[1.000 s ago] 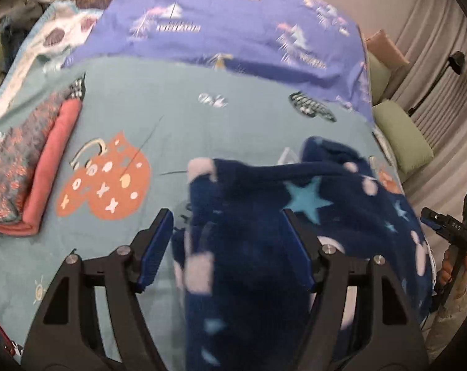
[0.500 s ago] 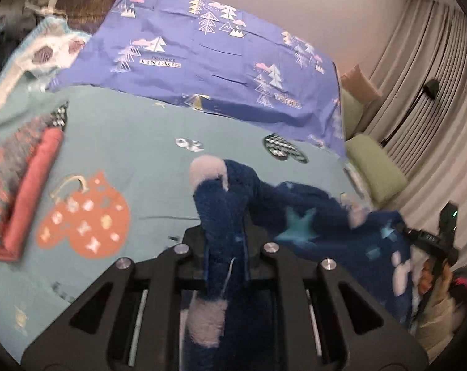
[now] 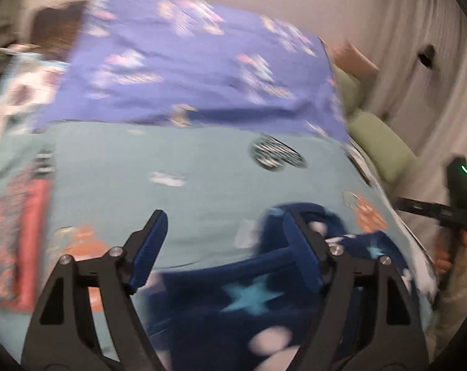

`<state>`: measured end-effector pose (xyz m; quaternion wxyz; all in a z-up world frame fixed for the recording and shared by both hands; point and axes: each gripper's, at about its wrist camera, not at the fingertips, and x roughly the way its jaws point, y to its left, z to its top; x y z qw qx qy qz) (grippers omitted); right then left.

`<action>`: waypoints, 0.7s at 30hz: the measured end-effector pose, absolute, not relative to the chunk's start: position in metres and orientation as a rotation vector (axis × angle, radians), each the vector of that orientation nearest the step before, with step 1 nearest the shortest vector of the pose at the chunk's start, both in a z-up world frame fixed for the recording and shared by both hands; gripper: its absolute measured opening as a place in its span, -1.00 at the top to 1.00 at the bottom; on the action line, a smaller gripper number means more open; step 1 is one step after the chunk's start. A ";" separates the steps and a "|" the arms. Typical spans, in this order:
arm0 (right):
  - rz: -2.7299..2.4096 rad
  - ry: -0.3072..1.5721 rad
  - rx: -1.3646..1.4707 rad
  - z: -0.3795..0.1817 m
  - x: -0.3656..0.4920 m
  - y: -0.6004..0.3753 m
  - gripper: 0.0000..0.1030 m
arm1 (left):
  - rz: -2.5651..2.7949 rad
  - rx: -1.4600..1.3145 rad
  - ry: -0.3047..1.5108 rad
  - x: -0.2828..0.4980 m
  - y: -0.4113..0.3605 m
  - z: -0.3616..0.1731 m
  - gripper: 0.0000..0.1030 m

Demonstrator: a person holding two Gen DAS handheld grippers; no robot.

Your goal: Fold small clothes

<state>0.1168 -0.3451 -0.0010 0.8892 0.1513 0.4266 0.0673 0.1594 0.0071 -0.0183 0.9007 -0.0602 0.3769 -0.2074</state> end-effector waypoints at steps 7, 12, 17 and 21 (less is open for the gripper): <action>0.259 1.094 0.260 -0.058 0.208 -0.274 -0.27 | -0.527 -0.026 1.063 0.212 -0.077 -0.089 -0.52; 0.303 1.149 0.440 -0.095 0.225 -0.273 0.88 | -0.621 -0.056 1.110 0.213 -0.076 -0.103 0.69; 0.370 1.093 0.812 -0.124 0.224 -0.328 0.93 | -0.640 -0.450 1.139 0.240 -0.013 -0.139 0.71; 0.233 1.100 0.926 -0.157 0.224 -0.374 0.99 | -0.687 -0.424 1.092 0.233 -0.020 -0.126 0.65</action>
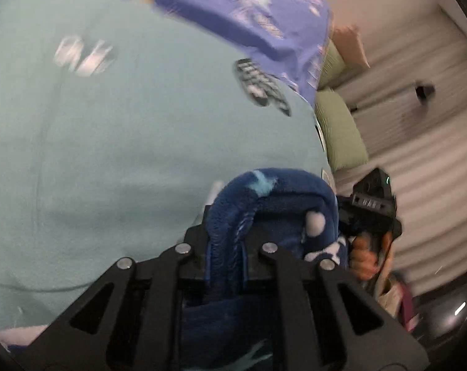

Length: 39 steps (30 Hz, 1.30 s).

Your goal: Fold small clothes

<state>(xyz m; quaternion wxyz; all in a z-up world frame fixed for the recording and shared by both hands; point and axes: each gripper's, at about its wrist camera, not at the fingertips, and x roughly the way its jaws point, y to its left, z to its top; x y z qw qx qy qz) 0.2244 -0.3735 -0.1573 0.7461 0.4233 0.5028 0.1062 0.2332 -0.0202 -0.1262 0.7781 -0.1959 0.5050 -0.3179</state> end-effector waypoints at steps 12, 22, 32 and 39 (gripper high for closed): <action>0.309 1.151 0.266 -0.104 0.227 -0.262 0.82 | -0.550 -0.144 1.145 0.243 -0.060 -0.122 0.67; 0.175 0.965 0.413 -0.058 0.172 -0.314 0.16 | -0.535 -0.205 0.762 0.136 0.007 -0.022 -0.54; 0.370 0.850 0.091 -0.021 0.012 -0.226 -0.18 | -0.336 -0.361 0.771 0.049 0.120 -0.058 -0.68; 0.443 0.815 0.026 -0.035 -0.049 -0.152 -0.19 | -0.350 -0.400 0.795 0.005 0.126 -0.084 -0.68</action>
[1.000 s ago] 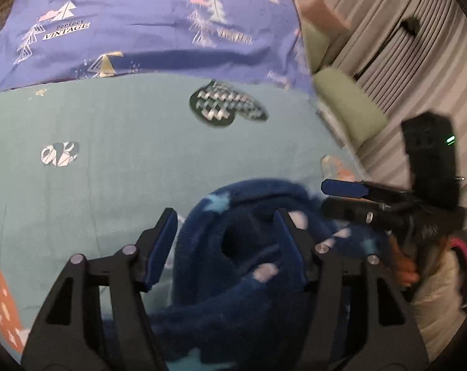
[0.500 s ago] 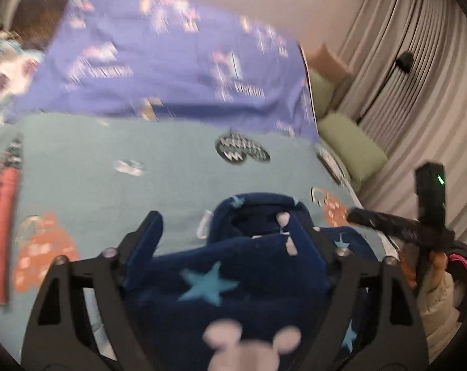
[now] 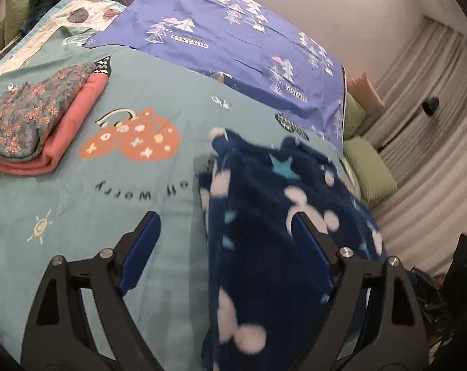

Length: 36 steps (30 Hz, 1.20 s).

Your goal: Fold small clothes

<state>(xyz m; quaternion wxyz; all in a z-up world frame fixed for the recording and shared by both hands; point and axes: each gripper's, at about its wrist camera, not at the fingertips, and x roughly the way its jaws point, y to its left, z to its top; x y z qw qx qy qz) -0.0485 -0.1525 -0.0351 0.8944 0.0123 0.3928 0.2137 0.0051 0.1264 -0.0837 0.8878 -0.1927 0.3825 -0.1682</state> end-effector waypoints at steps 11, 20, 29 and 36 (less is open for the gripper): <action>0.430 0.801 -0.219 -0.057 -0.105 -0.082 -0.30 | -0.412 -0.306 0.825 -0.016 0.112 -0.091 -0.68; 0.459 0.744 -0.517 -0.086 -0.116 -0.013 -0.37 | -0.382 -0.330 0.819 -0.023 0.132 -0.101 -0.68; 0.441 0.703 -0.677 -0.116 -0.107 0.027 -0.47 | -0.381 -0.363 0.859 -0.013 0.147 -0.115 -0.68; 0.378 0.706 -0.720 -0.139 -0.097 0.041 -0.47 | -0.425 -0.395 0.881 0.001 0.148 -0.122 -0.68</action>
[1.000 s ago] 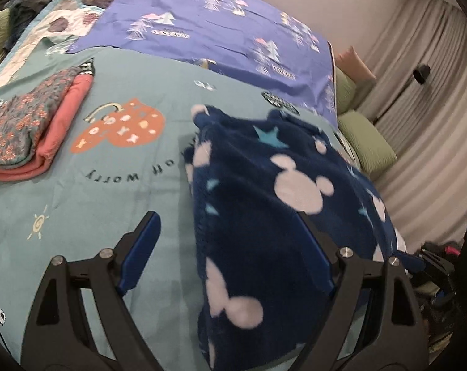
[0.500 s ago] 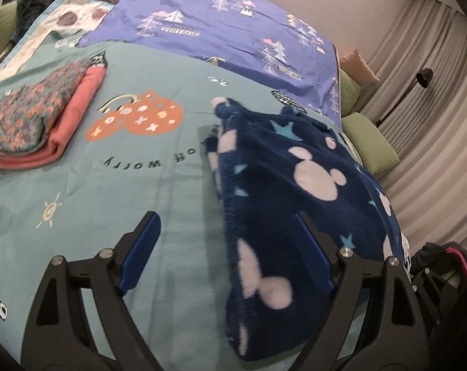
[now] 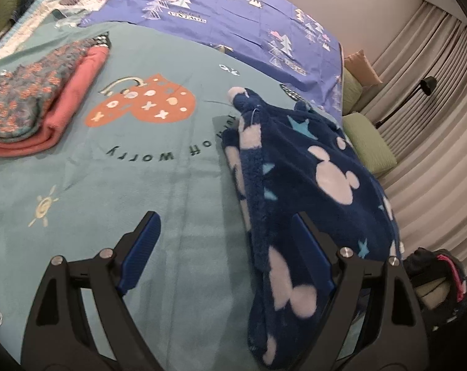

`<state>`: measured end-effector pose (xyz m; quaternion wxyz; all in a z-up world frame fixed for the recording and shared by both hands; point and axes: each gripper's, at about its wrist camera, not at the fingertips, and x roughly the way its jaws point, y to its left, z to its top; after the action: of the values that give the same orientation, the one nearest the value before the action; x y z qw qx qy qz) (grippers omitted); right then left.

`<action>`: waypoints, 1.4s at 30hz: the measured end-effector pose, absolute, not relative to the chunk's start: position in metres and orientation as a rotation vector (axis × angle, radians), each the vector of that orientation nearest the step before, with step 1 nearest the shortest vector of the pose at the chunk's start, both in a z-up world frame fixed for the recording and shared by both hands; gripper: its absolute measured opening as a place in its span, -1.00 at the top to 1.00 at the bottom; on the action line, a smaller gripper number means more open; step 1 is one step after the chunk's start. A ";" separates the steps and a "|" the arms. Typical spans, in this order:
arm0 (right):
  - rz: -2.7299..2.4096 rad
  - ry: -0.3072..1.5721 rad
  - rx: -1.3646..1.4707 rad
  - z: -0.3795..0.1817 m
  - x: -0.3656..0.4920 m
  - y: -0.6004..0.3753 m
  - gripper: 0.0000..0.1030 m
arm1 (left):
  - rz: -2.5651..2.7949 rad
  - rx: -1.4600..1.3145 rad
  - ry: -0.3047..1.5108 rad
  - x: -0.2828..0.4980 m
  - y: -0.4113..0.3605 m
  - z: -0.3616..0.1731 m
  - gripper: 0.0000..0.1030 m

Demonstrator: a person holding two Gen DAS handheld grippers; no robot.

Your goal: Fold small clothes

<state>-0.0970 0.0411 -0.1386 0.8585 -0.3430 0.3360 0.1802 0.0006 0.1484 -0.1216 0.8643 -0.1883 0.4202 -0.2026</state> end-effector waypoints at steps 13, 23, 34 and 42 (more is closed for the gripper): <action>0.325 0.638 -0.666 -0.151 -0.080 0.049 -0.40 | -0.701 -0.601 0.993 0.076 0.123 -0.144 -0.68; 0.360 0.672 -0.392 -0.125 -0.060 0.012 0.59 | -0.685 -0.587 1.044 0.086 0.106 -0.128 0.44; 0.408 0.630 -0.115 -0.087 -0.061 -0.036 0.61 | -0.655 -0.392 0.986 0.073 0.070 -0.051 0.49; 0.399 0.529 0.001 -0.052 -0.081 -0.076 0.64 | -0.694 -0.267 0.928 0.057 0.021 0.006 0.51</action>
<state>-0.0809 -0.0764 -0.0516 0.9456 0.0004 0.2597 0.1957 0.0567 0.0207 0.0059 0.8284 -0.1258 0.4372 -0.3268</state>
